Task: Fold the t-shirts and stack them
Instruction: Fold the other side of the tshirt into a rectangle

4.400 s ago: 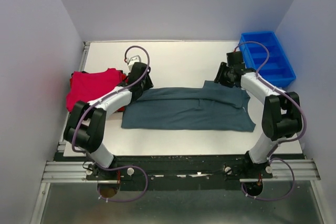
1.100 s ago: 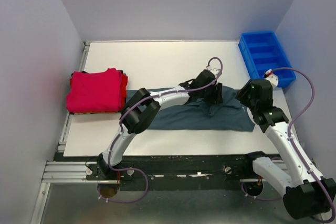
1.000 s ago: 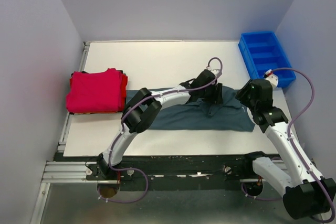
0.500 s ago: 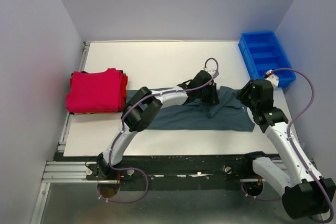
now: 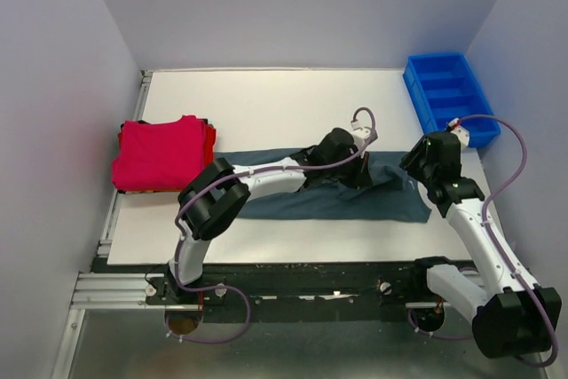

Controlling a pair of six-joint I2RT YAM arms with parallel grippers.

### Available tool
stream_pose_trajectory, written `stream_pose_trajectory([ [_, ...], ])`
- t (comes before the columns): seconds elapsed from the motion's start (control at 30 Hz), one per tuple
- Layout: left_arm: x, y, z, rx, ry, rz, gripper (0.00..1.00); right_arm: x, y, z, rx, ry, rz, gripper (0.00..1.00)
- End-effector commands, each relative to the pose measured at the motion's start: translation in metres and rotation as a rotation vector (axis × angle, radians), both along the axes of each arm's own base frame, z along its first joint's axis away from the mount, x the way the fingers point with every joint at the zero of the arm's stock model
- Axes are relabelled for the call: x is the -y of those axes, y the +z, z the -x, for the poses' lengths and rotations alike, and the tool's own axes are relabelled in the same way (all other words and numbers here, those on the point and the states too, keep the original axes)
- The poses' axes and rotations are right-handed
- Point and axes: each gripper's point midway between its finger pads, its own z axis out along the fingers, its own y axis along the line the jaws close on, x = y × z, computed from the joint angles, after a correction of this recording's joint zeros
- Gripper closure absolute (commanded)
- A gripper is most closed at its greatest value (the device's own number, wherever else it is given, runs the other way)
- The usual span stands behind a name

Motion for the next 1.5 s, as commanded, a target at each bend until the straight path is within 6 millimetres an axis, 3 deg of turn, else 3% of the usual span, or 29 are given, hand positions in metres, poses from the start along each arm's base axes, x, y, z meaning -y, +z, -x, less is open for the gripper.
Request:
stream_pose_trajectory([
  [0.0, 0.005, 0.013, 0.028, 0.152, -0.123, -0.058, 1.0, -0.003, -0.016, -0.003, -0.06, 0.024, -0.039, 0.47],
  [0.27, -0.018, -0.027, 0.063, 0.335, -0.203, -0.399, 1.0, -0.006, -0.043, -0.005, -0.151, 0.051, -0.15, 0.47],
  [0.5, -0.032, -0.028, 0.071, 0.389, -0.21, -0.418, 1.0, -0.023, -0.064, -0.003, -0.23, 0.123, -0.226, 0.47],
  [0.53, -0.033, -0.027, 0.07, 0.39, -0.205, -0.42, 0.91, -0.025, -0.069, -0.002, -0.243, 0.125, -0.236, 0.47],
  [0.63, -0.037, -0.031, 0.071, 0.378, -0.204, -0.445, 0.54, -0.028, -0.08, 0.0, -0.283, 0.122, -0.262, 0.47],
  [0.73, -0.04, -0.025, 0.071, 0.383, -0.189, -0.42, 0.44, -0.029, -0.085, 0.0, -0.299, 0.116, -0.279, 0.5],
  [0.87, -0.045, 0.004, 0.074, 0.363, -0.173, -0.304, 0.43, -0.03, -0.089, 0.0, -0.312, 0.116, -0.288, 0.6],
  [0.97, -0.056, 0.018, 0.062, 0.306, -0.119, -0.226, 0.44, -0.038, -0.093, 0.005, -0.334, 0.146, -0.325, 0.63],
  [1.1, -0.071, 0.013, 0.037, 0.201, -0.029, -0.198, 0.45, -0.057, -0.109, 0.027, -0.377, 0.202, -0.421, 0.63],
  [1.27, -0.059, 0.001, 0.025, 0.129, -0.019, -0.201, 0.48, -0.065, -0.129, 0.053, -0.466, 0.218, -0.466, 0.65],
  [1.37, -0.047, -0.008, 0.021, 0.108, -0.037, -0.213, 0.49, -0.072, -0.127, 0.075, -0.537, 0.228, -0.503, 0.81],
  [1.47, -0.04, -0.021, 0.018, 0.084, -0.054, -0.236, 0.5, -0.068, -0.115, 0.092, -0.532, 0.217, -0.483, 0.8],
])
